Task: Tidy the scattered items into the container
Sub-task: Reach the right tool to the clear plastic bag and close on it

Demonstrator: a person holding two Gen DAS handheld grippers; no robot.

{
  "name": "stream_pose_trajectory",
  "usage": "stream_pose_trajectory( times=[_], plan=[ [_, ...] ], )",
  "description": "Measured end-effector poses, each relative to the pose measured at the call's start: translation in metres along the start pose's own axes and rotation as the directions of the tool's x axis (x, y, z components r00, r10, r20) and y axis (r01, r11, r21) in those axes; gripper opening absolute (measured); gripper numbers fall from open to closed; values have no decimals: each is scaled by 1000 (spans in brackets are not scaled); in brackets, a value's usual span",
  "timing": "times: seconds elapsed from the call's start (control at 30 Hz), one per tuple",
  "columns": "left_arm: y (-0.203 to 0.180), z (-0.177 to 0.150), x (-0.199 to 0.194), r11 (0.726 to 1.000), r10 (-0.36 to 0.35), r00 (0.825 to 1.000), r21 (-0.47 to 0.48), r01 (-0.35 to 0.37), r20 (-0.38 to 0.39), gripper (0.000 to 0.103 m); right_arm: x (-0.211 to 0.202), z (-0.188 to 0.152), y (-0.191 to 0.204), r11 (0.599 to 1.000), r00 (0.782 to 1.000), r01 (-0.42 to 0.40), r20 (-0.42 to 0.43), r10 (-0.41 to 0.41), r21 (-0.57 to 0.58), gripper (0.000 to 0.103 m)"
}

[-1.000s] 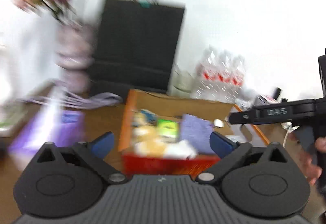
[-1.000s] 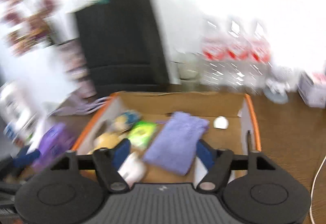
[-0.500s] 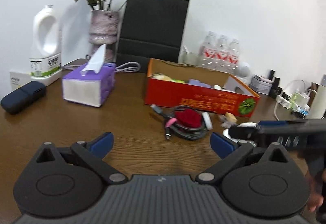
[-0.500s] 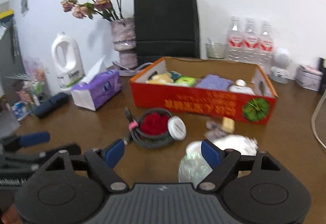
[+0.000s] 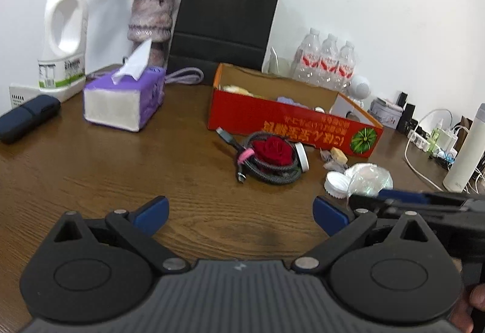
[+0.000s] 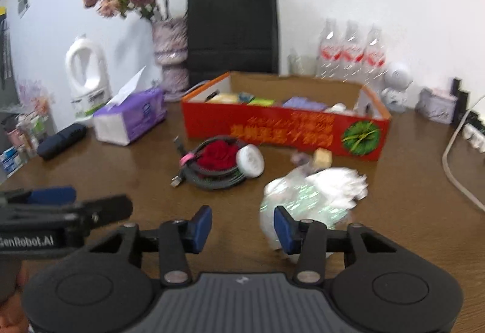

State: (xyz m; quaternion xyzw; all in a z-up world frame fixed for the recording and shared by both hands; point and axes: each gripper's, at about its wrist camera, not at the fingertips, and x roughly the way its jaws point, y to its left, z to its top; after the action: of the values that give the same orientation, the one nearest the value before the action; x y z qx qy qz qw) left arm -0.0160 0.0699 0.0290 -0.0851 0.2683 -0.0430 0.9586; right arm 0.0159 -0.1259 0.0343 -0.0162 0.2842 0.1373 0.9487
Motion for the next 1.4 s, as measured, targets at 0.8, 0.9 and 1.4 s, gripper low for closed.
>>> stream_pose_trajectory(
  times=[0.8, 0.9, 1.4],
  plan=[
    [-16, 0, 34, 1000, 8, 997, 2, -8, -76, 103, 30, -1, -41, 998, 999, -35, -40, 37, 60, 45],
    [-23, -2, 37, 1000, -6, 996, 13, 7, -94, 103, 14, 0, -38, 997, 997, -73, 21, 72, 39, 47],
    [-29, 44, 63, 968, -7, 1000, 250, 8, -6, 101, -12, 20, -113, 981, 991, 90, 85, -106, 169, 69]
  ],
)
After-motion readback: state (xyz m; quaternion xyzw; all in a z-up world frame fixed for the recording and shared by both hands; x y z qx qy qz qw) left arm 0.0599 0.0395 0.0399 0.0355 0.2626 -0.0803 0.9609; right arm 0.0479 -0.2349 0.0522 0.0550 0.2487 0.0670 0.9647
